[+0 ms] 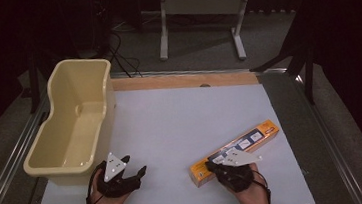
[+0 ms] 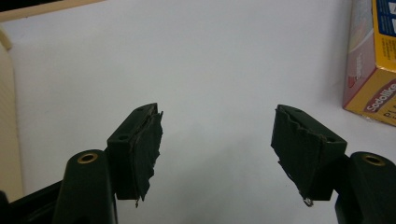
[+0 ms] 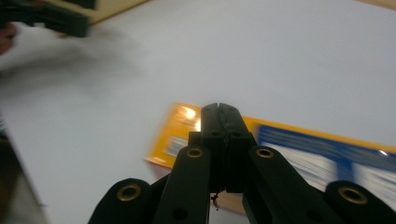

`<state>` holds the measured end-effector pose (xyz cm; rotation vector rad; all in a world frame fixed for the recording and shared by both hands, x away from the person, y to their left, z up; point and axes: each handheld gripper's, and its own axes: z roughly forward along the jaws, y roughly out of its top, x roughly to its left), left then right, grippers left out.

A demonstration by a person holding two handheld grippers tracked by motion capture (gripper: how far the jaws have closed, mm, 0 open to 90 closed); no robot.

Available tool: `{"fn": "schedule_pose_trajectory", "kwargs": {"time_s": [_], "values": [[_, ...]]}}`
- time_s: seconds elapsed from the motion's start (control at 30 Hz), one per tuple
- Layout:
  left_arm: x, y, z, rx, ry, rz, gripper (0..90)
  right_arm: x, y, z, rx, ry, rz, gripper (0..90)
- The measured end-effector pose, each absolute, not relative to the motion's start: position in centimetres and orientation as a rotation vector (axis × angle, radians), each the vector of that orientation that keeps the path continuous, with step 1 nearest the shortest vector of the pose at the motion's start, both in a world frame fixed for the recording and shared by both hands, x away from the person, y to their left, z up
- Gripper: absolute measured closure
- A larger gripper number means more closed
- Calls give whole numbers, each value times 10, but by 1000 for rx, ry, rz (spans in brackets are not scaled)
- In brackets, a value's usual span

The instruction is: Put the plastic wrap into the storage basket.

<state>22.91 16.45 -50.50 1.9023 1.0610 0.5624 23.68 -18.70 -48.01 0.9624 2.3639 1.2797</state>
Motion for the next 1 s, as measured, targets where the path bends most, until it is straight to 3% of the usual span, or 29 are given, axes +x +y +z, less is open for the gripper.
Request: {"fn": "schedule_pose_trajectory", "kwargs": {"time_s": [0.5,0.77,1.0], "values": [[229,166,-504,1896,1061,562,331,237,-115,-502,889,2519,1009,900],[228,168,-504,1887,1064,566,331,232,-117,-505,855,2528,878,900],[228,168,-504,1886,1068,566,331,228,-157,-502,907,2528,816,900]]}}
